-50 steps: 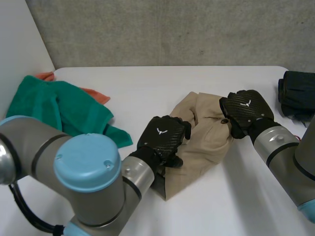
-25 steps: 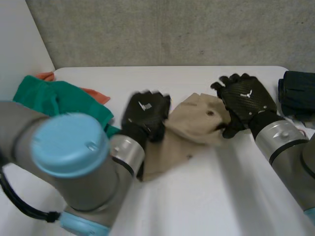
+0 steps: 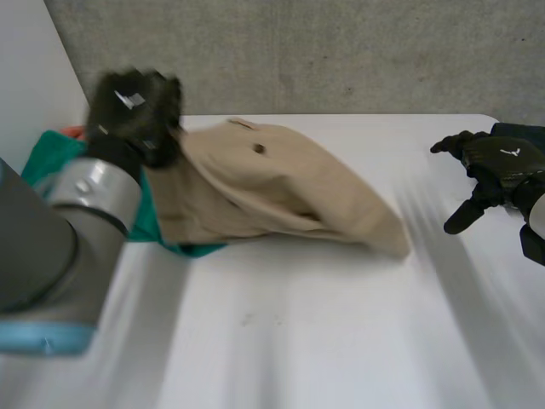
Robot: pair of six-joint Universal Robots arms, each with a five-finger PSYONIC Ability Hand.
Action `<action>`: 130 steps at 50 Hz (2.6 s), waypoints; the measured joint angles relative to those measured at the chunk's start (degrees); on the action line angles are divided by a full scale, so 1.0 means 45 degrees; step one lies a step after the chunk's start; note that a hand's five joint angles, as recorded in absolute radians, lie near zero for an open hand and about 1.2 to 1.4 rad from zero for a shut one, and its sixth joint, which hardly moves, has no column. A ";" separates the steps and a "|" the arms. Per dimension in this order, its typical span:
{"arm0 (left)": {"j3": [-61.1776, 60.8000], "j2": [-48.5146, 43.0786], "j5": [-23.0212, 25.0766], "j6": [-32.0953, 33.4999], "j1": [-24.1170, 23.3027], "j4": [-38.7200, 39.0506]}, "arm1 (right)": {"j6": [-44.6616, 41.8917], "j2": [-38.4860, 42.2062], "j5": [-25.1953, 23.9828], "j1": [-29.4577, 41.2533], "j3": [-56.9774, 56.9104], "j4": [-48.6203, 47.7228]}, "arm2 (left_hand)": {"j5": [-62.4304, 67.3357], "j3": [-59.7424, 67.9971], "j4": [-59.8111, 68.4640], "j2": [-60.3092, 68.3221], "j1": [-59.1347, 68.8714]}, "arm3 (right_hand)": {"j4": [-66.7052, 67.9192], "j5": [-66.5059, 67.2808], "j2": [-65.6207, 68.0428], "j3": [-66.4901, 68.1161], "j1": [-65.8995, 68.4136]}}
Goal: Fold the laundry.
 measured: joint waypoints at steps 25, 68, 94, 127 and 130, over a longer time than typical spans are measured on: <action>0.5173 -0.5641 0.5409 -0.2001 -0.2449 0.3085 | -0.0054 0.0056 0.0198 -0.0134 0.0453 -0.1021 | -0.2761 -0.3025 -0.3118 -0.3098 -0.2363 | 0.0000 0.0000 -0.0001 0.0000 0.0000; -0.4956 0.0117 0.1647 0.0302 -0.2194 -0.3846 | -0.7064 0.0578 -0.0287 -0.0007 0.0327 0.4604 | -0.5918 -0.6254 -0.6433 -0.6411 -0.5060 | 0.7121 0.6718 0.7193 0.7347 0.6032; -0.2394 -0.3909 -0.0103 0.0157 -0.1856 -0.1102 | -0.4469 0.5321 -0.0328 0.2730 -0.2032 0.0201 | -0.9073 -0.9258 -0.9569 -0.9283 -0.7891 | 0.1444 0.1427 0.2056 0.1848 0.1919; -0.0304 -0.2532 -0.0633 0.2550 -0.1276 0.2441 | -0.4161 0.4732 0.1514 0.3760 -0.4022 -0.2271 | -0.0074 -0.0003 -0.0006 -0.0058 0.0518 | 1.2127 1.1663 1.2126 1.2379 0.9794; -0.0183 -0.2189 -0.0604 0.2512 -0.1279 0.2337 | -0.3971 0.4357 0.1509 0.3746 -0.3979 -0.2103 | -0.0074 -0.0003 -0.0005 -0.0052 0.0518 | 1.1795 1.1422 1.1837 1.2048 0.9606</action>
